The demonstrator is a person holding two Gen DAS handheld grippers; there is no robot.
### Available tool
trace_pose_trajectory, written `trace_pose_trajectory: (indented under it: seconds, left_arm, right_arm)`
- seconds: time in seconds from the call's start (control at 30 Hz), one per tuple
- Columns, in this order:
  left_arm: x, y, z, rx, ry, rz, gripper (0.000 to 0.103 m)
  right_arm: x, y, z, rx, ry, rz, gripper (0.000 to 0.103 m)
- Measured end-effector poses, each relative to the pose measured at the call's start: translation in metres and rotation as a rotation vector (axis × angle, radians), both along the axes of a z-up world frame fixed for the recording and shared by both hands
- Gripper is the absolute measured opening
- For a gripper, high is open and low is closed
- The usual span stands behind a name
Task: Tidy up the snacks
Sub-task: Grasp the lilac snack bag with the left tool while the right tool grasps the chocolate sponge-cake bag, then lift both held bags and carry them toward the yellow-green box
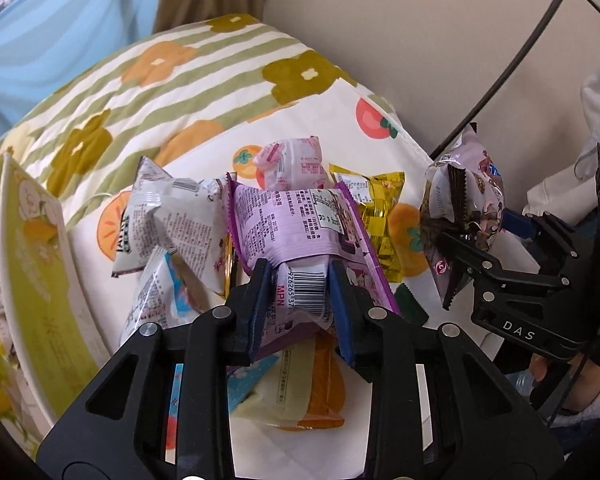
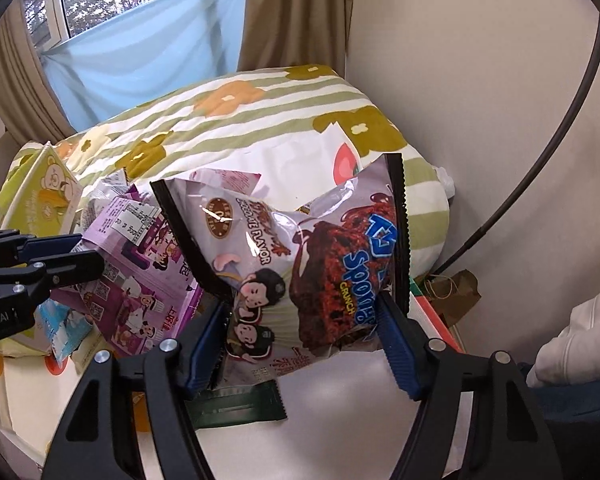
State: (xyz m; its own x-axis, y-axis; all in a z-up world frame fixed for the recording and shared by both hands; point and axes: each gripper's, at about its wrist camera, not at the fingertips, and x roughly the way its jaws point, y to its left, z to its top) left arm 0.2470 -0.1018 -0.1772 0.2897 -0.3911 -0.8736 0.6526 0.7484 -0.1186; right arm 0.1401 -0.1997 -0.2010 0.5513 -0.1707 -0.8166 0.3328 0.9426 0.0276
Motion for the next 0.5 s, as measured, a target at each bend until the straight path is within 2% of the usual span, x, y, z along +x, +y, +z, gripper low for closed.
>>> trace_pose_trajectory:
  seconds: [0.23,0.5]
  left_arm:
    - [-0.006,0.014,0.032,-0.048,-0.047,0.067,0.024]
    - [-0.013,0.059,0.093,-0.122,-0.163,0.209,0.024]
  right_arm:
    - [-0.001,-0.003,0.015,-0.002,-0.048,0.036,0.067]
    - [0.006,0.01,0.052,-0.019,-0.135,0.152,0.067]
